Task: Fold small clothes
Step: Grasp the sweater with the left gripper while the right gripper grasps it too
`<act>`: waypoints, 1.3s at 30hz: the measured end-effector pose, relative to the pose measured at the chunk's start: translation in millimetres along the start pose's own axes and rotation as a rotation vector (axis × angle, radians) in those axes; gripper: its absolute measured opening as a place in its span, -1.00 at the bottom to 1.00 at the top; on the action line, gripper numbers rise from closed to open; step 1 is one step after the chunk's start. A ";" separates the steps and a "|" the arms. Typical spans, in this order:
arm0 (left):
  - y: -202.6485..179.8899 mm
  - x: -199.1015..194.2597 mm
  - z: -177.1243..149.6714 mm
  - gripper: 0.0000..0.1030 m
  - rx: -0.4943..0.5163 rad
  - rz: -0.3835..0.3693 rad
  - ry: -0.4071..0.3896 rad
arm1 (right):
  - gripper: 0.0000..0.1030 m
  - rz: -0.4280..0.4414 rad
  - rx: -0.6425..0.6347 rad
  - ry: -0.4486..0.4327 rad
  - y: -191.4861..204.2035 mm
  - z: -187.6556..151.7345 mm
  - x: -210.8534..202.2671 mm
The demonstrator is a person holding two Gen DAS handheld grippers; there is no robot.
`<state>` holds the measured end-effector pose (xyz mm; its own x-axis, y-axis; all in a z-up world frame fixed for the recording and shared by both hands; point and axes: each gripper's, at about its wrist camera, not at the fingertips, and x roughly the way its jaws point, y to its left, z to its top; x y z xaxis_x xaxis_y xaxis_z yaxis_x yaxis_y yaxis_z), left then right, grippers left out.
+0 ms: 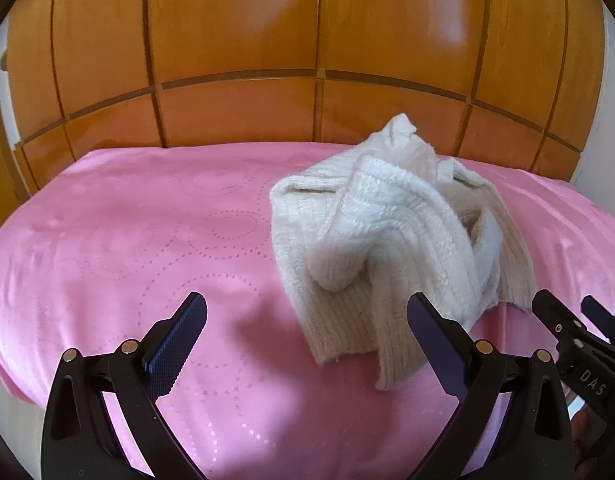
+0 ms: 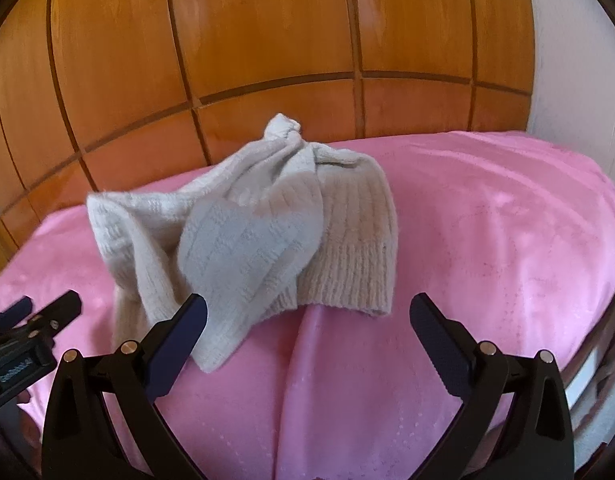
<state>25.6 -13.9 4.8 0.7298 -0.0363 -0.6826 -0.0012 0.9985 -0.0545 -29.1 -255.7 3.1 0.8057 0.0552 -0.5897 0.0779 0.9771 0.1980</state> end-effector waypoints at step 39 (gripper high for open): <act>213.0 139.4 214.1 -0.68 -0.406 0.143 0.029 | -0.77 -0.452 0.074 0.032 -185.9 231.2 140.9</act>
<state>273.5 202.3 54.0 0.6830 0.0943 -0.7243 -0.3741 0.8968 -0.2360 205.7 -477.1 64.2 0.6626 -0.3656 -0.6537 0.4602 0.8873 -0.0297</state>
